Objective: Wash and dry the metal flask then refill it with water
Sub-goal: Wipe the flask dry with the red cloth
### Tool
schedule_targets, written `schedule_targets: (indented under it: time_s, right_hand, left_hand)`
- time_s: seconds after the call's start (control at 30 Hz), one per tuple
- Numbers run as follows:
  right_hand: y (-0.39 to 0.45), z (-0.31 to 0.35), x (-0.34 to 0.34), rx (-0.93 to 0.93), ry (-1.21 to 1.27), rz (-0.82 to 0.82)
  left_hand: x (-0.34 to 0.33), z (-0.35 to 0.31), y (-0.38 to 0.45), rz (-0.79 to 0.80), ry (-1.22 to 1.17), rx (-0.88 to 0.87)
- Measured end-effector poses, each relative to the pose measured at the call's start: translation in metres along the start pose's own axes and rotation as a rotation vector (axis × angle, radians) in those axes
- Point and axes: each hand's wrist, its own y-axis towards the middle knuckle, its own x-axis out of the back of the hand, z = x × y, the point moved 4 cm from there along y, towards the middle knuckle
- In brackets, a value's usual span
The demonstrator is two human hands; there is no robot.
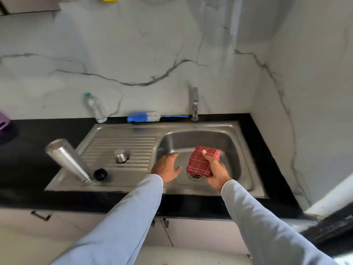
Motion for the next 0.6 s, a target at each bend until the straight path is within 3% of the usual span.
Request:
schedule_targets:
  time_s: [0.1, 0.37, 0.6]
  right_hand:
    - [0.005, -0.024, -0.035, -0.07, -0.051, 0.001]
    - [-0.001, -0.071, -0.124, -0.22, -0.103, 0.211]
    - [0.003, -0.091, -0.18, -0.205, -0.093, 0.319]
  left_hand:
    - [0.019, 0.045, -0.025, -0.052, -0.058, 0.122]
    - [0.063, 0.153, -0.094, -0.253, -0.296, 0.449]
    - [0.083, 0.234, -0.132, -0.502, -0.503, 0.705]
